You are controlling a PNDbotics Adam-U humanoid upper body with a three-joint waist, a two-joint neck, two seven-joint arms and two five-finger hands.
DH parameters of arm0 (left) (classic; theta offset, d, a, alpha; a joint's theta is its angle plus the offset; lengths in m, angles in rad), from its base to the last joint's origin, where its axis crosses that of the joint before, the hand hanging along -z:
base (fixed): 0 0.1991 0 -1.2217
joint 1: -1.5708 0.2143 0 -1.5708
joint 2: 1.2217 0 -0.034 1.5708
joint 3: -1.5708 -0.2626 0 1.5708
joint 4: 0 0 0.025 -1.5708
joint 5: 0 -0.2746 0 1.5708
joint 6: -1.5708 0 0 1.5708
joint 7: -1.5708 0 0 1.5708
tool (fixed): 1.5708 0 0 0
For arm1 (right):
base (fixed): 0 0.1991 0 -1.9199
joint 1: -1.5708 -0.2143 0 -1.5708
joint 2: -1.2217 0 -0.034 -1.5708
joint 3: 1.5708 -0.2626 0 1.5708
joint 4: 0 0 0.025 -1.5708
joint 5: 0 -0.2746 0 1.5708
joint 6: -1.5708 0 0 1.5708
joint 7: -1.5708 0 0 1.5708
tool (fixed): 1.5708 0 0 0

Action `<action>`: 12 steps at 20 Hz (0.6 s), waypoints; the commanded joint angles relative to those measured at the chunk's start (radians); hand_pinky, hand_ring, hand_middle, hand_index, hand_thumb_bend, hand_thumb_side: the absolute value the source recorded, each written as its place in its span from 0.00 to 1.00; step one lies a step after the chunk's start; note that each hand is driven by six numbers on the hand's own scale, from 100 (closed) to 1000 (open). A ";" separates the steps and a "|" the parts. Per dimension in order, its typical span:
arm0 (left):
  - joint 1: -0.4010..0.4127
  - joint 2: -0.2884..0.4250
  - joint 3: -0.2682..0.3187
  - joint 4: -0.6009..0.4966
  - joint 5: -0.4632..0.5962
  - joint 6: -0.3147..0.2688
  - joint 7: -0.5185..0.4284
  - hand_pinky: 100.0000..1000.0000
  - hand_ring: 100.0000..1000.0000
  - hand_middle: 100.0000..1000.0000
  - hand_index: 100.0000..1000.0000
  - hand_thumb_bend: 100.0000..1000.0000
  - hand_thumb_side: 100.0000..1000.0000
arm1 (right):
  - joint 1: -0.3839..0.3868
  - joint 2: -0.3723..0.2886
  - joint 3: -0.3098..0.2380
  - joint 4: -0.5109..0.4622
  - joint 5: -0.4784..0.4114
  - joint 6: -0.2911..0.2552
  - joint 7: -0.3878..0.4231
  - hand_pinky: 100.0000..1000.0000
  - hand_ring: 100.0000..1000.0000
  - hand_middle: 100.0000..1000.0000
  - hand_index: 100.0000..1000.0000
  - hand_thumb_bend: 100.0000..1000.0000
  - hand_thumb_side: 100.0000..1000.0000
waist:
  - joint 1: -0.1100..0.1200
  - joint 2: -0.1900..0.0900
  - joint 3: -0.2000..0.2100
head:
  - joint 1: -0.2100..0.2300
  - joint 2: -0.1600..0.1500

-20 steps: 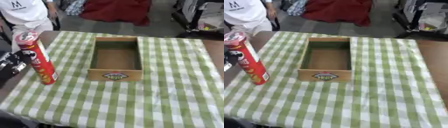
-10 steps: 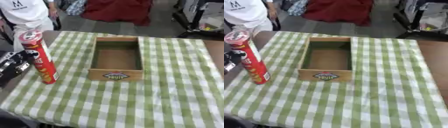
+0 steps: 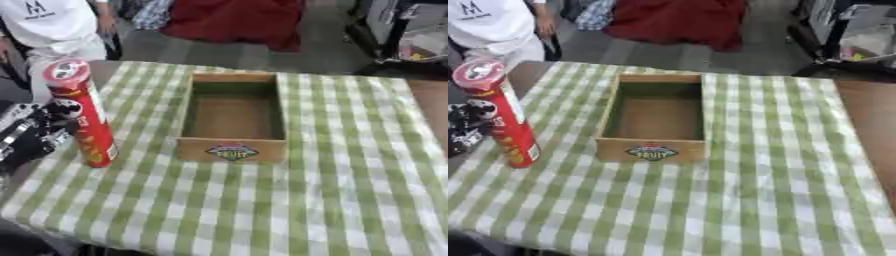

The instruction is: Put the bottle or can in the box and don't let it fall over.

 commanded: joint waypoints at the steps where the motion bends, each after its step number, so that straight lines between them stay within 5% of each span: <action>1: -0.015 0.026 0.009 -0.002 -0.012 0.001 0.007 1.00 1.00 0.93 1.00 0.29 0.38 | -0.012 -0.024 -0.007 -0.021 -0.007 -0.003 0.003 0.79 0.75 0.75 0.81 0.00 0.65 | -0.001 -0.005 0.001 | 0.006 -0.011; 12: -0.027 0.022 0.004 0.020 -0.045 0.008 0.020 1.00 1.00 0.91 1.00 0.32 0.37 | -0.011 -0.023 -0.007 -0.021 -0.007 -0.003 0.005 0.79 0.75 0.75 0.81 0.00 0.66 | -0.002 -0.004 0.001 | 0.012 -0.015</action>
